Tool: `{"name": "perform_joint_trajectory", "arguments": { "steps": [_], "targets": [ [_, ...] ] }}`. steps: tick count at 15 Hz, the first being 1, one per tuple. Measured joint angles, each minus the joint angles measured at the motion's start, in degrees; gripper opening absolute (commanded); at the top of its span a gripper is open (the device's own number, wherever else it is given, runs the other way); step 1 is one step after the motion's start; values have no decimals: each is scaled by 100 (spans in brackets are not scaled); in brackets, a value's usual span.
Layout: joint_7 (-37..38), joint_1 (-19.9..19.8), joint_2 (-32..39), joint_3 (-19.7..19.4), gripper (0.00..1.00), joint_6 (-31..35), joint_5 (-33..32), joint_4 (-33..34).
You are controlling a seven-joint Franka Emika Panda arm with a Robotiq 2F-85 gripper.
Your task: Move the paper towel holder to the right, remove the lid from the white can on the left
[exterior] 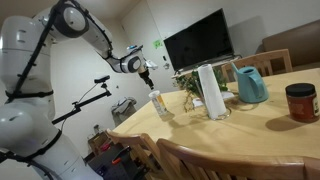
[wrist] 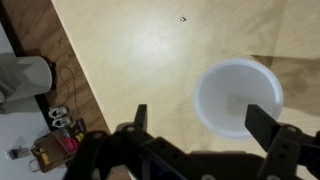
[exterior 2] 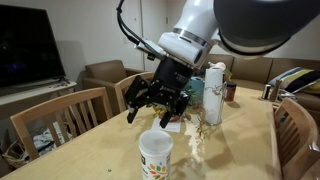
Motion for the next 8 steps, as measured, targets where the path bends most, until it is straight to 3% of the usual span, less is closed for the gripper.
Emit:
{"name": "perform_joint_trajectory", "arguments": {
  "steps": [8],
  "targets": [
    [137, 89, -319, -308, 100, 151, 24, -254]
  ]
}}
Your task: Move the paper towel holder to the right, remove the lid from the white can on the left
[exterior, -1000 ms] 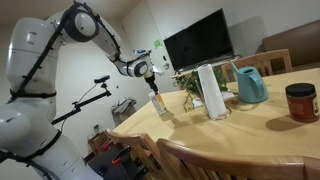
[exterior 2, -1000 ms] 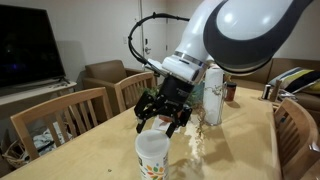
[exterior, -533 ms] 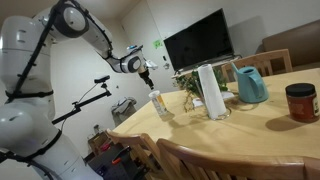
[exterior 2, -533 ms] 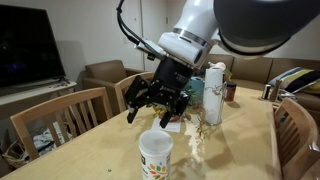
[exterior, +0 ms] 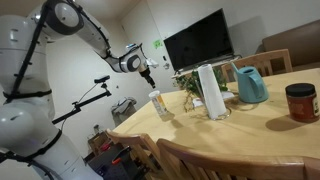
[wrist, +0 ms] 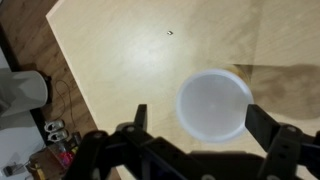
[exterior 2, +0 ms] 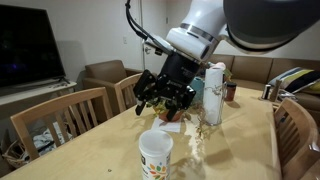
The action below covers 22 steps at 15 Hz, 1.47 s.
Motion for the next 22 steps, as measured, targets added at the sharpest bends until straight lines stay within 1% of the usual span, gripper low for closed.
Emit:
{"name": "perform_joint_trajectory", "arguments": {
  "steps": [5, 15, 22],
  "targets": [
    [0, -55, 42, -213, 100, 37, 145, -136],
    [-18, -101, 410, -209, 100, 37, 195, -101],
    [-18, -84, 465, -209, 100, 37, 188, -72]
  ]
}}
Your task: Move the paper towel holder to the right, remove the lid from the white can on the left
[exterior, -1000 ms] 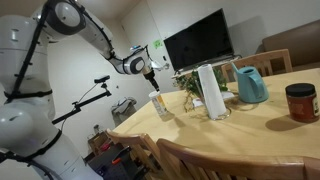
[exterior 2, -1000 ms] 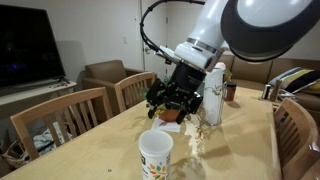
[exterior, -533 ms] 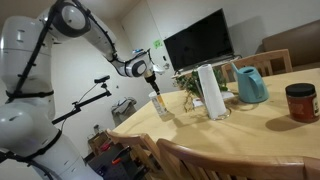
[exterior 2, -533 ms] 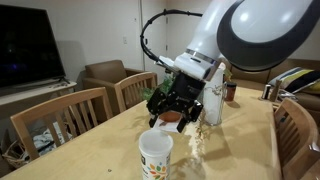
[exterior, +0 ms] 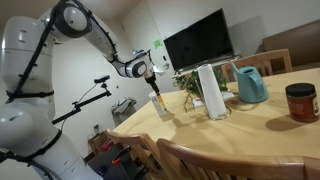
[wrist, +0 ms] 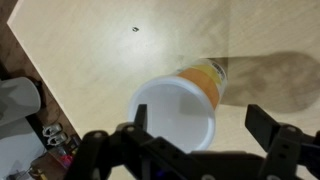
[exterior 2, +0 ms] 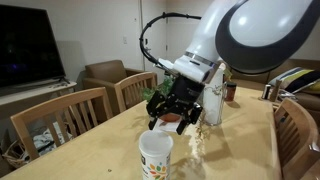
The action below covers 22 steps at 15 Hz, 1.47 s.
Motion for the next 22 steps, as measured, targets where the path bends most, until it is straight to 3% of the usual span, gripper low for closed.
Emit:
{"name": "perform_joint_trajectory", "arguments": {
  "steps": [22],
  "targets": [
    [-22, 112, 495, 2, 100, 0, -92, 463]
  ]
}}
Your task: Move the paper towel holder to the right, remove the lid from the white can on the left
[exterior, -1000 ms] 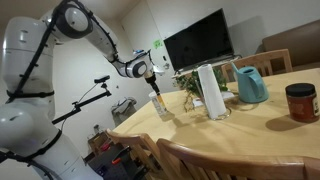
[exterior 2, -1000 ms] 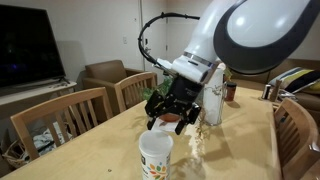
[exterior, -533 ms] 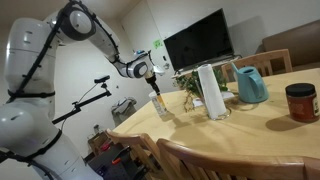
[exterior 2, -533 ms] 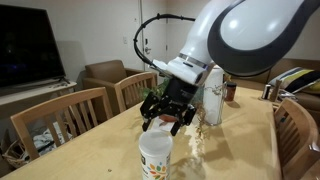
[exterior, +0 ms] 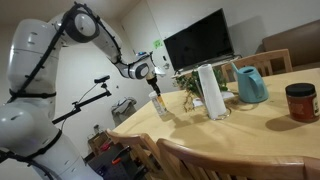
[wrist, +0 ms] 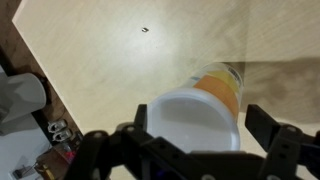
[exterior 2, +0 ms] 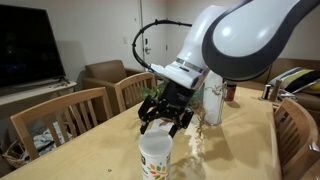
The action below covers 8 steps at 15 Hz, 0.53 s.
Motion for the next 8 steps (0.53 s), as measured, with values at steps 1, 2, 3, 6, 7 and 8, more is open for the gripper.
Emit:
{"name": "perform_joint_trajectory", "arguments": {
  "steps": [1, 2, 3, 6, 7, 8],
  "targets": [
    [-4, -4, 37, 6, 100, 0, 0, 27],
    [-14, -8, 71, 12, 100, 0, 0, 51],
    [-36, -11, 100, 18, 100, 0, 0, 72],
    [-88, -14, 164, 33, 100, 0, 0, 137],
    [-88, -14, 171, 37, 100, 0, 0, 148],
    [-88, -13, 172, 39, 100, 0, 0, 157]
  ]
}}
